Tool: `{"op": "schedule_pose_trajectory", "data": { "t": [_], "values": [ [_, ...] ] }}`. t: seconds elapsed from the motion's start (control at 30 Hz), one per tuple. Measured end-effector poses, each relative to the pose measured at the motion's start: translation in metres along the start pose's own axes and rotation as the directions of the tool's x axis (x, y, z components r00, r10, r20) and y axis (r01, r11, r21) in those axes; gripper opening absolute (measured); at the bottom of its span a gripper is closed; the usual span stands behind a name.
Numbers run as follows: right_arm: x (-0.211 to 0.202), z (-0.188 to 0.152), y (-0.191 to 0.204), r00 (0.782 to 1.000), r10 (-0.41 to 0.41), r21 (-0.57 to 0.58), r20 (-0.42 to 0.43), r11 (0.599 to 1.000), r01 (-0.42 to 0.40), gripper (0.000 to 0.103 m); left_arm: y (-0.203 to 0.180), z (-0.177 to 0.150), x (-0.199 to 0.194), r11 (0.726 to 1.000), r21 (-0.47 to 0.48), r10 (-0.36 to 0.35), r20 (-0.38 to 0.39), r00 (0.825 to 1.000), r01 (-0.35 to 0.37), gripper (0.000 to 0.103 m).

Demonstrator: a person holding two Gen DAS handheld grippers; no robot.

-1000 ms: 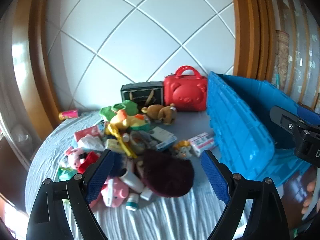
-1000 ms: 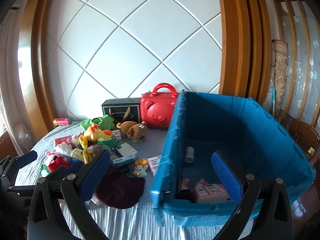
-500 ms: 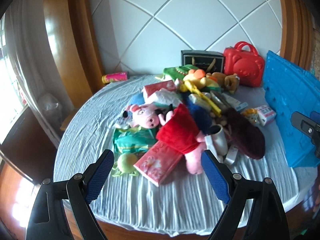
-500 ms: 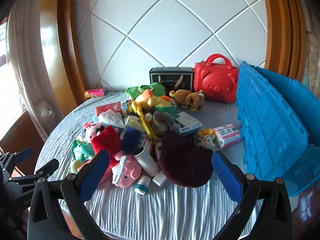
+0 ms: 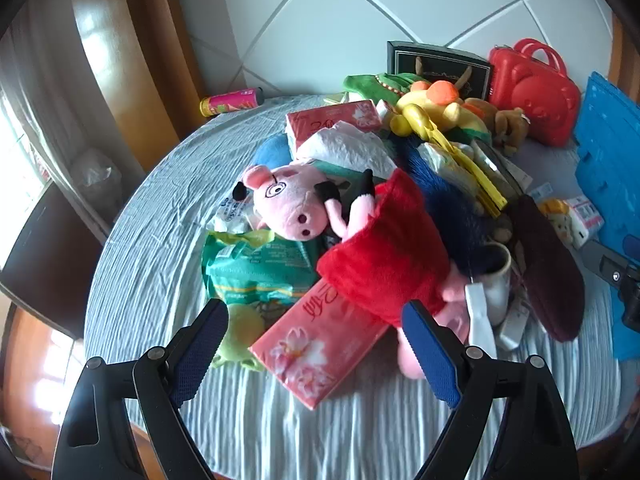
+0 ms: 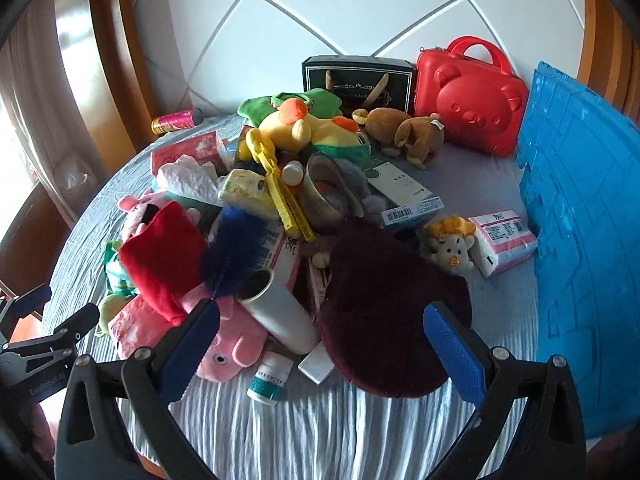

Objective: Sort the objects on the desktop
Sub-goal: 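Move both tools back over the table heap, then grasp the red tissue pack with the left tool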

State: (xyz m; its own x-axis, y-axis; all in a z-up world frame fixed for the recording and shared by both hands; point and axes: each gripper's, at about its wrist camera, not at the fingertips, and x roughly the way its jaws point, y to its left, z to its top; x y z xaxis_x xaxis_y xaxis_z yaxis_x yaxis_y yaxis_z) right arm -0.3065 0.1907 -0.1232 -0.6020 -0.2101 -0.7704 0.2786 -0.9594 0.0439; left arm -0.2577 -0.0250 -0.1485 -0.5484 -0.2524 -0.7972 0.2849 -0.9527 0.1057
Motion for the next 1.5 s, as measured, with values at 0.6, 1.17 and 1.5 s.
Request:
{"op": "schedule_pose_trajectory", "data": {
  "t": [0.6,1.17,1.5],
  "values": [
    [0.058,0.09,0.038,0.999,0.038,-0.025,0.011,0.999,-0.037,0.103,0.044,0.097,0.039,0.999,0.03,-0.017,0.061,0.998,0.015,0.09],
    [0.118,0.177,0.041,0.996,-0.079,0.075,-0.03,0.994,0.081,0.103,0.011,0.183,0.153,0.961,0.25,-0.109,-0.049,0.993,0.117,0.089],
    [0.186,0.196,0.03,0.993,-0.055,0.094,-0.104,0.993,0.065,0.103,-0.016,0.193,0.19,0.944,0.284,-0.154,-0.069,0.986,0.168,0.093]
  ]
}}
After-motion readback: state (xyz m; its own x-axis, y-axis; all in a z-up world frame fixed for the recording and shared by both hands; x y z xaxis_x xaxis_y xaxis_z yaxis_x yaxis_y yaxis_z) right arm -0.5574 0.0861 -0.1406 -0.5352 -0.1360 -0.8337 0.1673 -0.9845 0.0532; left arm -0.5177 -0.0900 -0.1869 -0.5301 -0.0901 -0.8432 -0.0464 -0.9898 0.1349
